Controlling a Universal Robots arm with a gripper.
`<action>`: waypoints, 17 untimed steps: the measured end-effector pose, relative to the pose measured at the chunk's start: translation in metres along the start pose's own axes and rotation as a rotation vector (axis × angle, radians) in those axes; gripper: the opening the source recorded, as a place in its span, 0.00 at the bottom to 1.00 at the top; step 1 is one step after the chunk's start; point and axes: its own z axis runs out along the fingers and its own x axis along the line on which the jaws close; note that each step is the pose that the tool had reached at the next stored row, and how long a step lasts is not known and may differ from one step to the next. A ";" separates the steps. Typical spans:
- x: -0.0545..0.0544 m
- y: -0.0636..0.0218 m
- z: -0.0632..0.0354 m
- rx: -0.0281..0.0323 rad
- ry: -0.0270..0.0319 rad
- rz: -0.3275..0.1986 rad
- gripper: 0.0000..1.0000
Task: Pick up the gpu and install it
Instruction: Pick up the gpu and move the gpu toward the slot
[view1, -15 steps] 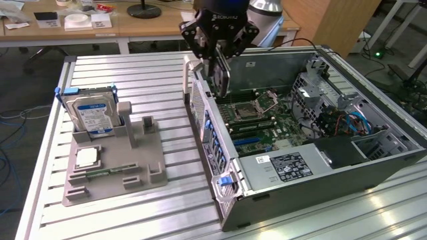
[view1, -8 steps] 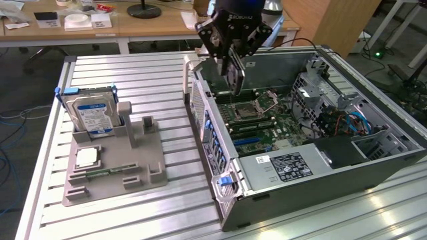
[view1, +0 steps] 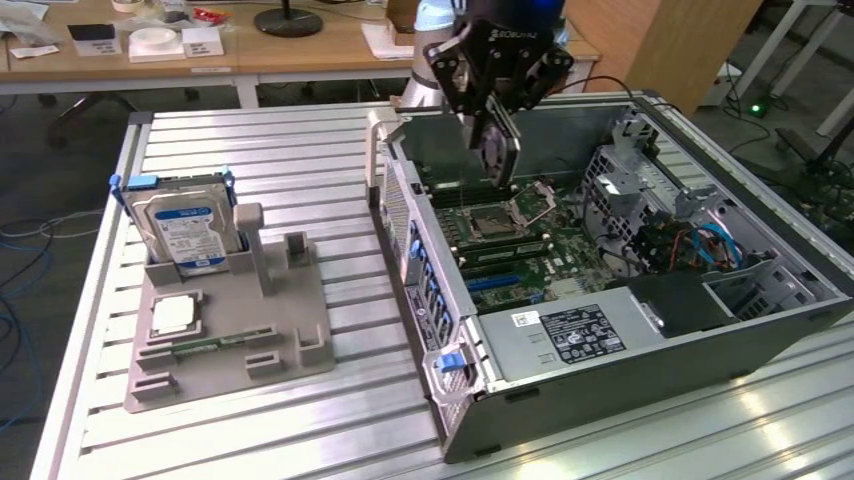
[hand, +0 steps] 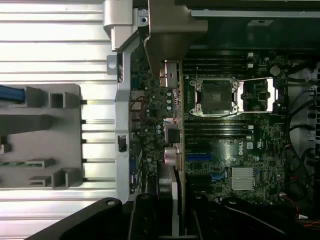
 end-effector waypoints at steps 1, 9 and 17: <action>-0.003 0.0001 0.0001 -0.0001 0.0000 0.000 0.28; -0.037 0.0009 0.0004 0.0000 0.0006 0.000 0.28; -0.073 0.0018 0.0007 0.0001 0.0040 0.000 0.28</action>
